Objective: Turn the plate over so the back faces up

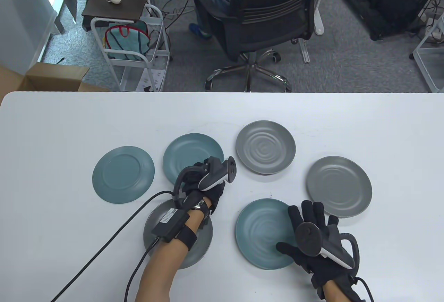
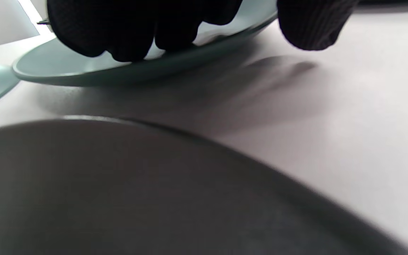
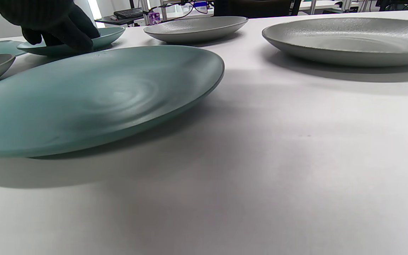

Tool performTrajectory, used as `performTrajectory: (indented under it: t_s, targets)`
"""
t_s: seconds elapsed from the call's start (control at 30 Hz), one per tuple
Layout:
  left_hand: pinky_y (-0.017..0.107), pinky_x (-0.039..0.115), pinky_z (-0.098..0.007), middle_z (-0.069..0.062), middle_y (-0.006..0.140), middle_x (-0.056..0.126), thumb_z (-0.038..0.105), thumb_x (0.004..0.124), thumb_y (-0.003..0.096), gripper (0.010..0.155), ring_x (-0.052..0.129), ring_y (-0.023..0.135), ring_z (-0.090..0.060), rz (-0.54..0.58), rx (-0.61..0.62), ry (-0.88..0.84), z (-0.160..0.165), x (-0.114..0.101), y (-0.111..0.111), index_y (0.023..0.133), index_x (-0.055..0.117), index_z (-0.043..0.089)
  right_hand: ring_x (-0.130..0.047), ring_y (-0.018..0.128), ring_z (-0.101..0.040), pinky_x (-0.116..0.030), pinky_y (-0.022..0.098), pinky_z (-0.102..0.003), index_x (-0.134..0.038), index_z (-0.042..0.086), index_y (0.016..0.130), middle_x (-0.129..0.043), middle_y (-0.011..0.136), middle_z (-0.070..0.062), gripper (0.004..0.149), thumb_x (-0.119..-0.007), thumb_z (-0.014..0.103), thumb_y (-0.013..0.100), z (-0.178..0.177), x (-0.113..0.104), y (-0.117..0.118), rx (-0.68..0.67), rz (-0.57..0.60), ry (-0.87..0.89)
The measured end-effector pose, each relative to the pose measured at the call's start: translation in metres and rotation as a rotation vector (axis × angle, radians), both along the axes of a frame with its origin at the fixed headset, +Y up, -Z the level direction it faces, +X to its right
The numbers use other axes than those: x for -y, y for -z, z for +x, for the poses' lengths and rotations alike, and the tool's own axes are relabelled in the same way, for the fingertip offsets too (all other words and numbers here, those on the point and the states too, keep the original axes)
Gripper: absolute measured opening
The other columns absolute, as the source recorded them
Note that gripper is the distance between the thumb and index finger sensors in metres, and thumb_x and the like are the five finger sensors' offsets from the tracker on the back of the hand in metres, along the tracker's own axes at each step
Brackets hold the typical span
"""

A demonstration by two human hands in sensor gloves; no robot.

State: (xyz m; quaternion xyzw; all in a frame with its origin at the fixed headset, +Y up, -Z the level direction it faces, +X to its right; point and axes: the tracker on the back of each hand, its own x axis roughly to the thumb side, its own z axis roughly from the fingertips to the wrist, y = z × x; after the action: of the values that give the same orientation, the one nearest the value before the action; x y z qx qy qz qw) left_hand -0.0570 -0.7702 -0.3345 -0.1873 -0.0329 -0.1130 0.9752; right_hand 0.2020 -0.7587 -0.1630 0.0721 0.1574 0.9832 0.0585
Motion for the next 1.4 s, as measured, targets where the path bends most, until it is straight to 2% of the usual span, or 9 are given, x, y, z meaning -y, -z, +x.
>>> performTrajectory:
  t_s: [0.2, 0.57, 0.9, 1.4]
  targets:
    - [0.057, 0.083, -0.051, -0.019, 0.102, 0.073, 0.053, 0.077, 0.0522, 0.076, 0.091, 0.087, -0.046, 0.020, 0.014, 0.049, 0.005, 0.001, 0.000, 0.112, 0.057, 0.010, -0.008, 0.107, -0.045, -0.021, 0.073, -0.073, -0.016, 0.020, 0.114, -0.009, 0.118, -0.020, 0.096, -0.063, 0.070, 0.045, -0.001, -0.001, -0.001, -0.004, 0.003, 0.008]
    - [0.054, 0.085, -0.050, -0.023, 0.098, 0.074, 0.046, 0.072, 0.0555, 0.071, 0.093, 0.083, -0.046, 0.038, 0.030, 0.066, 0.011, 0.005, 0.001, 0.111, 0.055, 0.005, -0.008, 0.107, -0.045, -0.021, 0.073, -0.073, -0.016, 0.020, 0.114, -0.009, 0.118, -0.020, 0.096, -0.062, 0.070, 0.045, -0.003, -0.002, -0.002, -0.016, 0.008, 0.011]
    - [0.052, 0.086, -0.048, -0.026, 0.099, 0.072, 0.039, 0.067, 0.0579, 0.065, 0.093, 0.082, -0.047, 0.050, 0.014, -0.061, 0.005, -0.018, 0.002, 0.112, 0.053, 0.005, -0.008, 0.107, -0.045, -0.021, 0.073, -0.073, -0.016, 0.020, 0.114, -0.009, 0.118, -0.020, 0.096, -0.062, 0.070, 0.045, -0.004, -0.002, -0.003, -0.018, 0.005, 0.016]
    - [0.048, 0.089, -0.044, -0.024, 0.097, 0.076, 0.036, 0.066, 0.0580, 0.062, 0.098, 0.077, -0.045, 0.069, -0.028, -0.400, -0.011, -0.070, 0.004, 0.110, 0.056, 0.004, -0.008, 0.107, -0.045, -0.021, 0.073, -0.073, -0.016, 0.020, 0.114, -0.009, 0.118, -0.020, 0.096, -0.062, 0.069, 0.046, -0.005, -0.002, -0.002, -0.022, -0.004, 0.023]
